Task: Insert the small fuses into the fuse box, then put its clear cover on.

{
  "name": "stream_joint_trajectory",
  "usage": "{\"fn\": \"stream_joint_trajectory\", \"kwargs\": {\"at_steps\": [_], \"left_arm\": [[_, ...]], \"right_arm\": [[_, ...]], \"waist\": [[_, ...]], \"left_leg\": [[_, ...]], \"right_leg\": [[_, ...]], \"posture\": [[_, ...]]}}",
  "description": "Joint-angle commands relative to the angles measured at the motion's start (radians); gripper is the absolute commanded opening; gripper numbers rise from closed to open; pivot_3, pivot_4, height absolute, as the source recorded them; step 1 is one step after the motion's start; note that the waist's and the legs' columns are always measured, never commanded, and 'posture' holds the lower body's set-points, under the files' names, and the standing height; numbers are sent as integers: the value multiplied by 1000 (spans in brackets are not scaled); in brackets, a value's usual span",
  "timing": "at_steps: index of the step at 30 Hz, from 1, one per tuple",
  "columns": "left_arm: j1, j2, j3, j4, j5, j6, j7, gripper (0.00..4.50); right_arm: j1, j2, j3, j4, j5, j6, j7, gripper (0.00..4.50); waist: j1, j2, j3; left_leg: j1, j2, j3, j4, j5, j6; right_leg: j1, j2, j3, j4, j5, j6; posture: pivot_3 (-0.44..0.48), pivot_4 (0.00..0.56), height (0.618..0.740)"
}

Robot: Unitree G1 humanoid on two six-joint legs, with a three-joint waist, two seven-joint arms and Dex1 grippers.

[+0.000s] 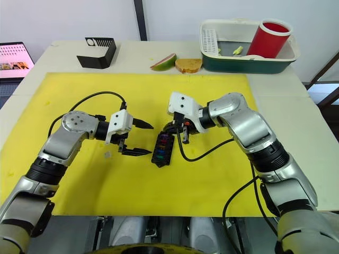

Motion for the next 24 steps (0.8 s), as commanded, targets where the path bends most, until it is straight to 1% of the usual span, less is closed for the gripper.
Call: {"fn": "stream_joint_trajectory", "kwargs": {"at_steps": [1,11,24], "left_arm": [[-13,-1,19,-13,-3,-15,4,4500],[-10,4,19,-18,-4,-14,2,4500],[-4,6,19,-29,-5,-11,2,4500]], "right_arm": [[12,4,-14,-9,2,-27,-9,28],[25,14,1,27,-14,-43,-25,28],[47,9,31,30,-35,-61,-17,28]], "waist": [[-1,0,0],[-1,0,0],[-1,0,0]], "left_leg": [[0,0,0,0,0,0],[0,0,0,0,0,0],[0,0,0,0,0,0]], "right_leg": [[0,0,0,0,0,0],[0,0,0,0,0,0],[0,0,0,0,0,0]], "posture": [[0,150,740],[0,150,740],[0,150,740]]}}
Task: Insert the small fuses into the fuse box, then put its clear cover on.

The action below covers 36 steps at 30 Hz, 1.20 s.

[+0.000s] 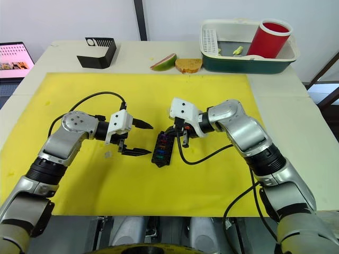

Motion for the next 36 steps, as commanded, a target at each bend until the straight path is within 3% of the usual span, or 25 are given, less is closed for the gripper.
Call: {"fn": "stream_joint_trajectory", "kwargs": {"at_steps": [1,14,22,26,31,34,36], "left_arm": [[-4,5,19,-30,-5,-10,4,4500],[5,5,19,-48,-8,-1,12,4500],[6,57,91,-130,-105,132,-5,4500],[33,167,167,-225,-189,272,-34,4500],[147,373,321,-318,-306,455,-71,4500],[263,483,423,-326,-323,488,-98,4500],[363,533,522,-310,-330,494,-118,4500]], "right_arm": [[11,-4,20,-7,-18,-18,7,28],[42,-23,75,17,-98,-84,14,28],[-31,4,-93,-96,83,39,34,28],[-45,-30,-155,-142,135,62,37,28],[29,-183,-209,-189,151,8,109,28],[99,-281,-255,-177,159,-36,157,770],[162,-356,-289,-152,148,-81,186,1741]], "waist": [[0,0,0],[0,0,0],[0,0,0],[-2,0,0],[1,0,1],[0,0,1],[-1,0,1]], "left_leg": [[0,0,0,0,0,0],[1,0,0,0,0,0],[0,0,0,0,0,0],[-1,0,0,0,0,0],[-1,0,-1,-1,0,0],[-1,0,-1,-1,0,0],[0,0,0,-1,0,0]], "right_leg": [[0,0,0,0,0,0],[1,0,0,0,0,0],[-1,0,0,0,0,0],[-1,0,0,0,0,0],[-1,0,0,-1,0,0],[-1,-1,0,-1,0,0],[-1,-1,0,-1,0,0]], "posture": [[0,150,740],[0,150,740],[0,150,740],[0,150,740],[0,150,740],[0,150,740],[0,150,740]]}}
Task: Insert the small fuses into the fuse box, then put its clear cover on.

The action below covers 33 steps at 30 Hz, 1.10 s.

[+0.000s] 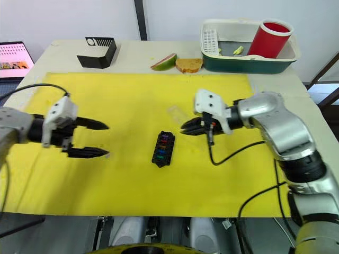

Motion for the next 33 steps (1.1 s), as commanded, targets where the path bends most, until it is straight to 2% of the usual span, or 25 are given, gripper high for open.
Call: {"fn": "stream_joint_trajectory", "kwargs": {"at_steps": [1,5,6,10,16,20,23,27,33], "left_arm": [[131,74,179,18,-13,-3,-39,4500],[266,109,315,83,9,-30,-58,4500],[297,115,344,101,20,-41,-64,4500],[415,133,427,200,85,-117,-84,4500],[431,135,417,260,104,-172,-90,4500],[360,109,329,214,48,-132,-92,4500],[265,77,230,206,-40,-20,-120,4500],[99,10,64,258,-103,115,-166,4500],[-154,-107,-139,424,-99,282,-182,4500]], "right_arm": [[75,-106,-93,22,-8,-91,54,2253],[158,-193,-162,90,-16,-163,80,4208],[179,-212,-179,109,-21,-183,86,4370],[253,-270,-233,197,-41,-254,95,4370],[288,-275,-251,227,-48,-289,87,4370],[211,-229,-239,147,22,-206,70,4370],[96,-145,-215,49,155,-43,37,4370],[-31,-27,-171,-54,279,98,-7,4370],[-65,67,-86,-162,313,155,-71,4370]], "waist": [[0,0,0],[0,1,0],[-1,1,0],[-1,1,1],[-1,2,1],[-1,3,1],[-2,3,1],[-1,3,1],[18,1,0]], "left_leg": [[0,0,0,0,0,0],[1,1,1,-1,0,-1],[1,1,1,-1,0,-1],[0,1,1,-1,0,-1],[1,1,2,-2,0,-1],[1,1,2,-2,0,-1],[1,1,2,-2,0,-1],[0,1,2,-2,0,-2],[-1,0,1,0,0,0]], "right_leg": [[0,0,0,0,0,0],[0,0,0,0,0,0],[0,0,0,0,0,0],[-1,0,0,-1,0,0],[-1,-1,0,-1,0,0],[-1,-1,0,-1,0,-1],[-1,-1,0,0,0,-1],[-2,0,0,1,0,-1],[-1,0,0,1,0,0]], "posture": [[0,150,740],[0,150,740],[0,150,740],[0,150,740],[0,150,740],[0,150,740],[0,150,740],[0,150,740],[0,150,740]]}}
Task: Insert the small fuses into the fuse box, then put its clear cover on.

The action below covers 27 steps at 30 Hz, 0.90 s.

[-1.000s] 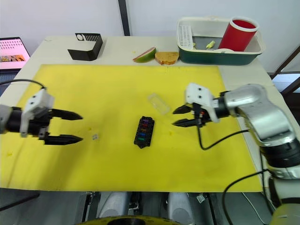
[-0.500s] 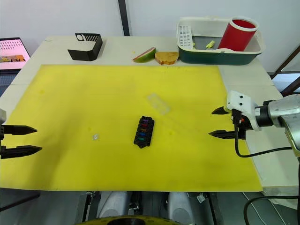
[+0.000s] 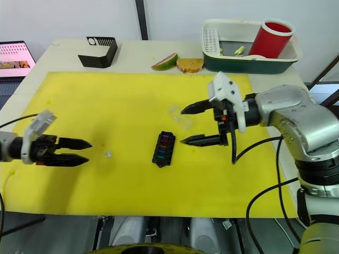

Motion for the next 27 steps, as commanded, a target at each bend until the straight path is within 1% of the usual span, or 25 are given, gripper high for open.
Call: {"fn": "stream_joint_trajectory", "kwargs": {"at_steps": [1,4,7,11,18,23,27], "left_arm": [[-114,-39,-67,102,-3,80,-22,4500],[-173,-60,-128,172,20,97,-48,4500],[-208,-77,-197,239,55,59,-53,4500],[-233,-79,-250,279,48,49,-53,4500],[-203,-70,-310,268,29,18,-53,4500],[-165,-22,-348,213,-15,18,-53,4500],[-153,-14,-343,224,-11,0,-53,4500]], "right_arm": [[-22,28,18,-67,27,25,-42,4370],[-26,42,34,-90,29,36,-62,4370],[-19,46,31,-106,41,48,-84,4370],[2,39,17,-131,58,68,-113,4370],[15,35,19,-141,65,80,-149,4370],[14,33,43,-135,47,68,-162,4370],[15,36,61,-131,31,58,-169,4370]], "waist": [[5,0,0],[5,0,0],[4,0,0],[4,0,0],[5,0,0],[0,0,0],[-5,0,0]], "left_leg": [[0,0,0,0,0,0],[0,0,0,1,0,0],[0,0,0,1,0,0],[0,0,0,1,0,0],[0,0,0,1,0,0],[0,0,0,1,0,0],[1,1,0,1,0,0]], "right_leg": [[0,0,0,0,0,0],[0,1,0,0,0,0],[0,1,0,0,0,0],[0,1,0,1,0,0],[0,0,1,1,0,0],[0,0,1,1,0,0],[0,0,1,1,0,0]], "posture": [[0,150,740],[0,150,740],[0,150,740],[0,150,740],[0,150,740],[0,150,740],[0,150,740]]}}
